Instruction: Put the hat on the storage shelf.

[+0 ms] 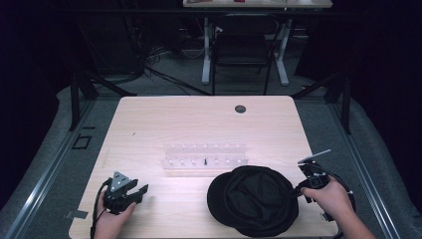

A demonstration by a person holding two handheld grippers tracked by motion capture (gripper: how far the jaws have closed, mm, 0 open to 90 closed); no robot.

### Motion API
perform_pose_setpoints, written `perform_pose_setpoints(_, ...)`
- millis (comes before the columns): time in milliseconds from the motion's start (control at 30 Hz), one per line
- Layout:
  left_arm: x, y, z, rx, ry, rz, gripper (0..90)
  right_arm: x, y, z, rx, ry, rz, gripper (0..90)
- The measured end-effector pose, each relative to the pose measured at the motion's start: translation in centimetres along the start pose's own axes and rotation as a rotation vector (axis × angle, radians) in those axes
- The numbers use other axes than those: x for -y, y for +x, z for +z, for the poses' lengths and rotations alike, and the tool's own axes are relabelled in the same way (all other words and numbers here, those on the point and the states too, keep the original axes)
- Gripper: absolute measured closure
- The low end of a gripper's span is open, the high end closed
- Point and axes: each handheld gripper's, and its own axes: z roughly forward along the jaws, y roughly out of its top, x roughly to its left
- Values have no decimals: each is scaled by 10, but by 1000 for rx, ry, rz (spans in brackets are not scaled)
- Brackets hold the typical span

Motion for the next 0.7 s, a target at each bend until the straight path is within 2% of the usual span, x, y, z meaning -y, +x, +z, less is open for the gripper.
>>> perform_pose_setpoints(33,0,0,0,0,0,0,527,1,1,-1,-9,-26,18,880)
perform_pose_setpoints(67,0,0,0,-1,1,-1,527,2,2,-7,-32,-33,18,881)
perform_pose_setpoints(100,0,0,0,-1,0,-1,527,1,2,-10,-35,-25,11,882)
perform_pose_setpoints(167,0,0,0,-1,-1,-1,527,1,3,-14,-38,-19,1,882)
perform_pose_setpoints(300,0,0,0,-2,0,-1,527,3,13,-25,-28,-41,-10,883)
perform_pose_setpoints(367,0,0,0,-1,-1,-1,527,3,15,-31,-30,-16,-34,883)
perform_pose_setpoints(400,0,0,0,-1,-1,-1,527,4,17,-32,-39,-36,-23,884)
perform_pose_setpoints(433,0,0,0,-2,-1,-1,527,3,18,-36,-41,-10,-41,883)
perform_pose_setpoints(467,0,0,0,-2,-1,-1,527,3,18,-36,-41,-10,-41,883)
perform_pose_setpoints(500,0,0,0,-2,0,-2,527,4,20,-37,-54,-39,-15,883)
perform_pose_setpoints(533,0,0,0,-2,1,-1,527,4,21,-39,-63,-47,-10,884)
perform_pose_setpoints(600,0,0,0,-2,1,-2,527,4,24,-44,-75,-53,-6,884)
perform_pose_setpoints(667,0,0,0,-2,2,-1,527,3,27,-52,-114,-58,-11,884)
perform_pose_setpoints(700,0,0,0,-2,2,-1,527,3,27,-52,-114,-58,-11,884)
